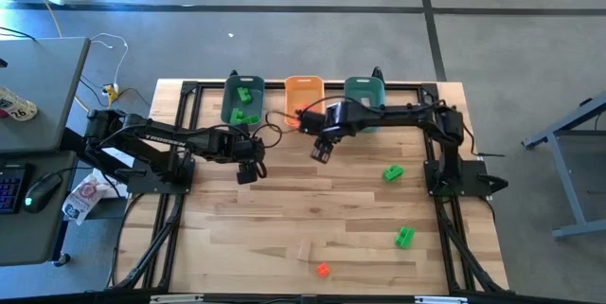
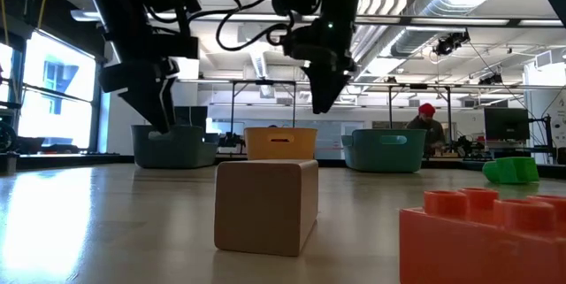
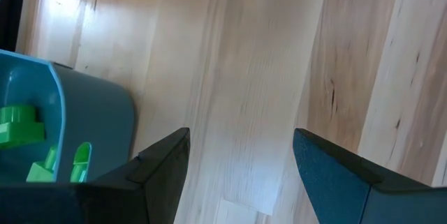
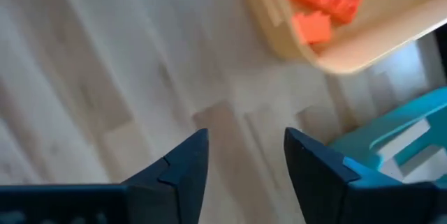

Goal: Sort & place blocks by color
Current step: Put the green game piece into the dark blue bin

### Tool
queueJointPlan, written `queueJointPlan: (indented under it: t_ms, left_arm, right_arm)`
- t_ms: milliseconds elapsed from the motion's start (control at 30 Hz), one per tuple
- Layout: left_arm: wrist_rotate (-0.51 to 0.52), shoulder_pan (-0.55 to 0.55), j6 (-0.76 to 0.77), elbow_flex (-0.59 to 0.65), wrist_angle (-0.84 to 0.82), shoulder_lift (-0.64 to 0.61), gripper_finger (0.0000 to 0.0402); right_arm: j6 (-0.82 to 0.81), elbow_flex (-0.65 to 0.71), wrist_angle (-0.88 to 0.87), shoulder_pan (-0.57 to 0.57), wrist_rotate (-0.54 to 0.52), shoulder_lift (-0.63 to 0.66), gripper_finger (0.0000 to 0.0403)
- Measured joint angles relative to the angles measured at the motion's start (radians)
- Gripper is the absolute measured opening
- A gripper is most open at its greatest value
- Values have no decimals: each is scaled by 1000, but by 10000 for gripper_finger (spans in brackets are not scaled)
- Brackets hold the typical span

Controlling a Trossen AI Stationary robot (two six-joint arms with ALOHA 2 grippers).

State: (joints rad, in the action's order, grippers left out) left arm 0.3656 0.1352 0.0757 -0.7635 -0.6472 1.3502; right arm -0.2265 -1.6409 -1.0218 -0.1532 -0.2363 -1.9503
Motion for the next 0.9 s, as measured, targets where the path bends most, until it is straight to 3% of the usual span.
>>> queueJointPlan:
  t_ms: [267,467,900]
  left_arm:
    - [-4,0,0,0,8,0,241]
    - [-7,0,0,0,11,0,241]
    - [-7,0,0,-1,29,0,241]
  right_arm:
    - [-48,-1,-142,76,-13,0,163]
    - [-114,-1,-309,129,-108,0,163]
    - [-150,-1,-519,218,-190,0,162]
